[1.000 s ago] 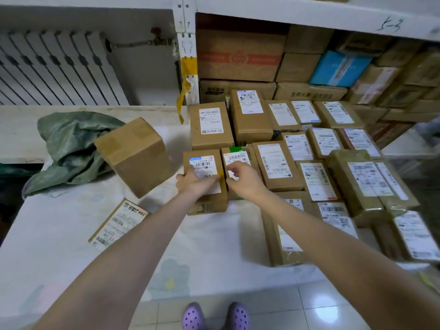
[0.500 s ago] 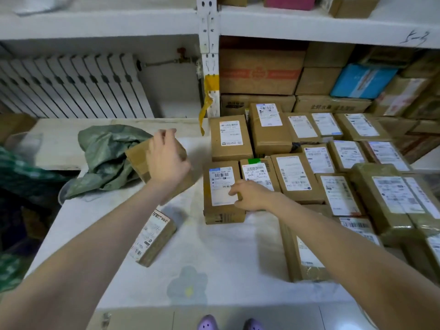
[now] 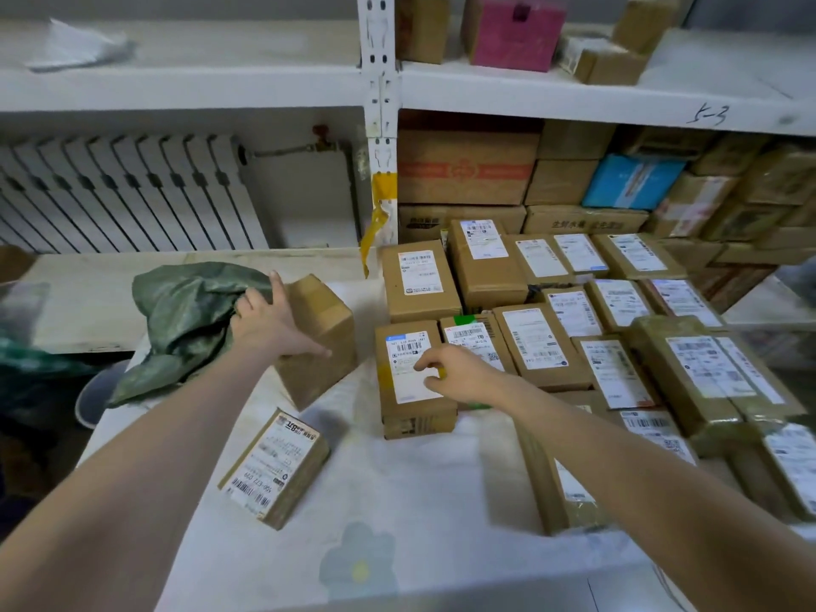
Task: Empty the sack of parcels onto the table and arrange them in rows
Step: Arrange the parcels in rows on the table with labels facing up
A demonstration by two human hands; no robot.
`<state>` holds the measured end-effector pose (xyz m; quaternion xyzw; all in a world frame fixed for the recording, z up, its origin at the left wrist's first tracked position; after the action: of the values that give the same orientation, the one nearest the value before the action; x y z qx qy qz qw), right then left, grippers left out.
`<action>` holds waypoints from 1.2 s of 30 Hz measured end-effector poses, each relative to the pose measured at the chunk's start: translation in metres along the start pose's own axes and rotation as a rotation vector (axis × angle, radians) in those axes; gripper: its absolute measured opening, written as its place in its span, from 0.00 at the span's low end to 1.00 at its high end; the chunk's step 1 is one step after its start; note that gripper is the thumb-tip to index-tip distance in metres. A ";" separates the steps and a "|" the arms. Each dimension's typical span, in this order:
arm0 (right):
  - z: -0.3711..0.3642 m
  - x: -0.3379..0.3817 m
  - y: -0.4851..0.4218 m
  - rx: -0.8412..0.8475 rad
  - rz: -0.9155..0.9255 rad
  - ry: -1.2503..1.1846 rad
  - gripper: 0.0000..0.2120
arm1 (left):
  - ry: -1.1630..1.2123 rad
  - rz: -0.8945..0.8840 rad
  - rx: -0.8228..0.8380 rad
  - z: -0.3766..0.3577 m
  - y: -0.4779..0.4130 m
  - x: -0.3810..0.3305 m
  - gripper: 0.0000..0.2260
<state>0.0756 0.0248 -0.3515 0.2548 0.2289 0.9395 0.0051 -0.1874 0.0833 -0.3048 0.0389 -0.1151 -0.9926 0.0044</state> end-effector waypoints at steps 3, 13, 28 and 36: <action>-0.005 0.011 0.003 0.015 -0.005 -0.047 0.17 | -0.078 -0.039 0.017 0.003 0.004 -0.002 0.66; -0.012 0.037 0.019 -0.138 -0.012 -0.125 0.37 | 0.467 0.172 -0.233 0.021 0.042 0.004 0.51; 0.064 0.084 0.082 -0.107 0.207 0.263 0.72 | 1.211 0.090 0.138 0.071 0.138 -0.006 0.36; 0.049 -0.002 0.133 0.202 0.041 -0.326 0.58 | 1.383 0.033 0.123 0.045 0.169 -0.058 0.33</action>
<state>0.1156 -0.0739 -0.2571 0.4073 0.3130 0.8580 -0.0025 -0.1334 -0.0697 -0.2176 0.6609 -0.1423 -0.7313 0.0898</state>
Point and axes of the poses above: each hand's wrist, its own y-axis away from the middle knuckle, its own z-axis out of the back of the hand, x = y × z, the point moved 4 cm from there along -y, towards the middle knuckle, and after that the axes turned 13 degrees about -z, right-handed, at the moved point
